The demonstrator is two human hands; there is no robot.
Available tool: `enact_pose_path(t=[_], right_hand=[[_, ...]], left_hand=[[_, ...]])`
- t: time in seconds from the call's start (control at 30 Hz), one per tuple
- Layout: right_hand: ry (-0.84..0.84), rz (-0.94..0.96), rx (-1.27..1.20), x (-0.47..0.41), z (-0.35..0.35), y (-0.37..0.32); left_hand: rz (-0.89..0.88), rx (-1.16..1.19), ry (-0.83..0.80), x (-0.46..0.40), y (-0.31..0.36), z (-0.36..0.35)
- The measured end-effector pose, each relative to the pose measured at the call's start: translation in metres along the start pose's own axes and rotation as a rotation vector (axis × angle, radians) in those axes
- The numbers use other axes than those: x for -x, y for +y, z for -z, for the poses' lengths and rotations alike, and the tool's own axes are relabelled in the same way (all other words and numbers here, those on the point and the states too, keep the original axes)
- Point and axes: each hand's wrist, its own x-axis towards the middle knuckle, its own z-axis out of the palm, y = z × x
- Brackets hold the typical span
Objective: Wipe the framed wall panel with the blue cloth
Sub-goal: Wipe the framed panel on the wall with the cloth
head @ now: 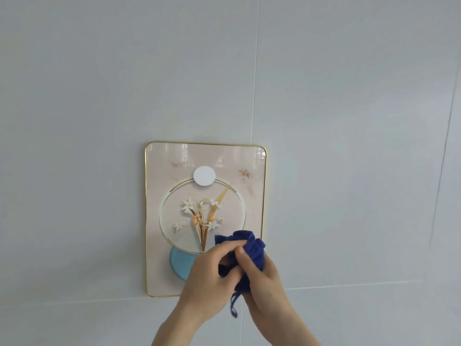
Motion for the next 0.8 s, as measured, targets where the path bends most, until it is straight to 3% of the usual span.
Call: enact_pose_path(t=[0.07,0.2,0.27,0.4,0.5,0.67,0.8], right_hand=[[0.09,0.05,0.043,-0.013,0.007,-0.015],[0.182,0.267,0.374,-0.05,0.005,-0.06],[0.164,0.406,0.525,-0.066,-0.002,-0.082],[0.096,0.77,0.786,-0.109,-0.011,-0.106],[0.147,1.02,1.114,-0.138,-0.015,-0.118],[0.211,1.228,1.41,-0.171,-0.008,-0.103],[0.249,1.356,1.447,-0.186,0.0,-0.088]], left_hand=[[-0.023,0.053,-0.048,-0.01,0.005,0.014],[-0.15,-0.202,0.306,-0.042,0.002,0.028],[-0.218,-0.403,0.391,-0.059,0.0,0.031],[-0.311,-0.685,0.413,-0.097,-0.011,0.032],[-0.365,-0.834,0.432,-0.119,-0.02,0.028],[-0.417,-0.971,0.444,-0.14,-0.048,0.02],[-0.436,-1.039,0.463,-0.149,-0.066,0.018]])
